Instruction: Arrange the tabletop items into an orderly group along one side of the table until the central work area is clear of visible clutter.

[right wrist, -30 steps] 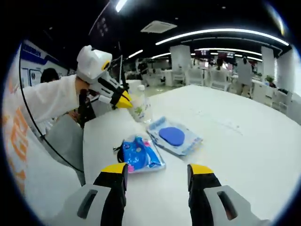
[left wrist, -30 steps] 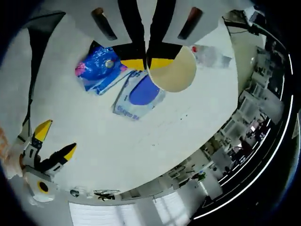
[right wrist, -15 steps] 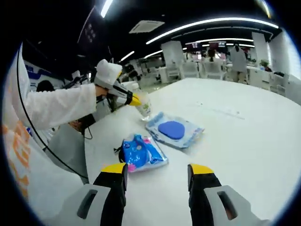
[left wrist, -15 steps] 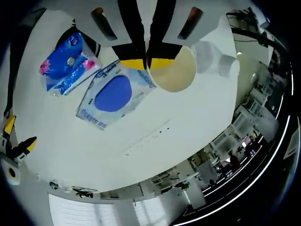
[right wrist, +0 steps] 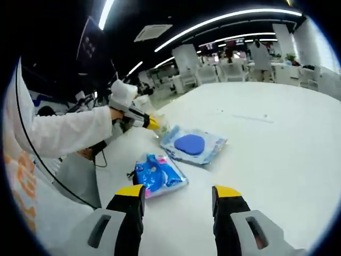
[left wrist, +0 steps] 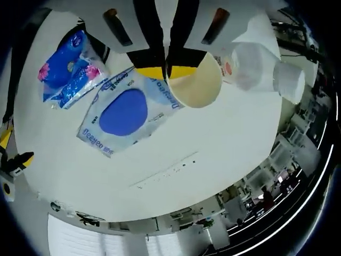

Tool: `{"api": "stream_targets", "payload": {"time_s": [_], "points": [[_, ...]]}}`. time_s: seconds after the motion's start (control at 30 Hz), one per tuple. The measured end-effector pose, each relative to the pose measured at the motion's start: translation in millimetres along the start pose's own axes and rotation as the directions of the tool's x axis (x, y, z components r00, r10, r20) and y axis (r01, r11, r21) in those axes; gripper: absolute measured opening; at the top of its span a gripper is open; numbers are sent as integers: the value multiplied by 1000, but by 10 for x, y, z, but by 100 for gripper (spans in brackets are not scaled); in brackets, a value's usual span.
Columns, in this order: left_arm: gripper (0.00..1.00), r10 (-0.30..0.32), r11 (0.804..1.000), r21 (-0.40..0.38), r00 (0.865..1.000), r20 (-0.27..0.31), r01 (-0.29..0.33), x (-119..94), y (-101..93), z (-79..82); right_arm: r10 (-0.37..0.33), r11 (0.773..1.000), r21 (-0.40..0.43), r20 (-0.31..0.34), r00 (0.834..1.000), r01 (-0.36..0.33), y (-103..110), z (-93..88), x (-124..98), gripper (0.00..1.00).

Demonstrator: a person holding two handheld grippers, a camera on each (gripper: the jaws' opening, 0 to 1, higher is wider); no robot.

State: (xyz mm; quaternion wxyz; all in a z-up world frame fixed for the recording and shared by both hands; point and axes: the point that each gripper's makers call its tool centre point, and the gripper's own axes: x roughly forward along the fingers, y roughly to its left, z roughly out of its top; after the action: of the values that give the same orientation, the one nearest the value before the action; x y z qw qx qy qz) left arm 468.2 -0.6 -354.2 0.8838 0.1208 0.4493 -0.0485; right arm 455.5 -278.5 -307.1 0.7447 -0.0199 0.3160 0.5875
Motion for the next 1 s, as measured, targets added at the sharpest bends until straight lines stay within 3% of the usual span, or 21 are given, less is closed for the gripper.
{"api": "stream_targets", "payload": {"time_s": [0.27, 0.33, 0.47, 0.53, 0.77, 0.87, 1.0], "points": [[2, 2, 999, -41, 1000, 22, -2, 19, -12, 21, 3, 1000, 24, -5, 1000, -2, -25, -60, -13, 51], [14, 41, 999, -20, 999, 2, -41, -27, 18, -23, 6, 999, 33, -3, 1000, -5, -31, -65, -14, 51], [37, 66, 991, -122, 994, 85, -56, -102, 108, 50, 10, 998, 68, 0, 1000, -10, -41, -84, -16, 50], [46, 94, 988, -132, 991, 98, -81, -190, 115, 49, 13, 996, 90, 11, 1000, -14, -44, -82, -30, 50], [61, 135, 975, -197, 979, 154, -104, -559, -42, -4, 3, 992, 125, 44, 999, -9, -64, -36, -72, 53], [62, 136, 974, -200, 979, 154, -103, -615, -33, -150, -2, 991, 135, 60, 998, -7, -56, -14, -96, 53], [65, 140, 959, -268, 974, 179, -89, -738, -123, -172, -2, 989, 144, 74, 997, -9, -37, -35, -137, 54]]}}
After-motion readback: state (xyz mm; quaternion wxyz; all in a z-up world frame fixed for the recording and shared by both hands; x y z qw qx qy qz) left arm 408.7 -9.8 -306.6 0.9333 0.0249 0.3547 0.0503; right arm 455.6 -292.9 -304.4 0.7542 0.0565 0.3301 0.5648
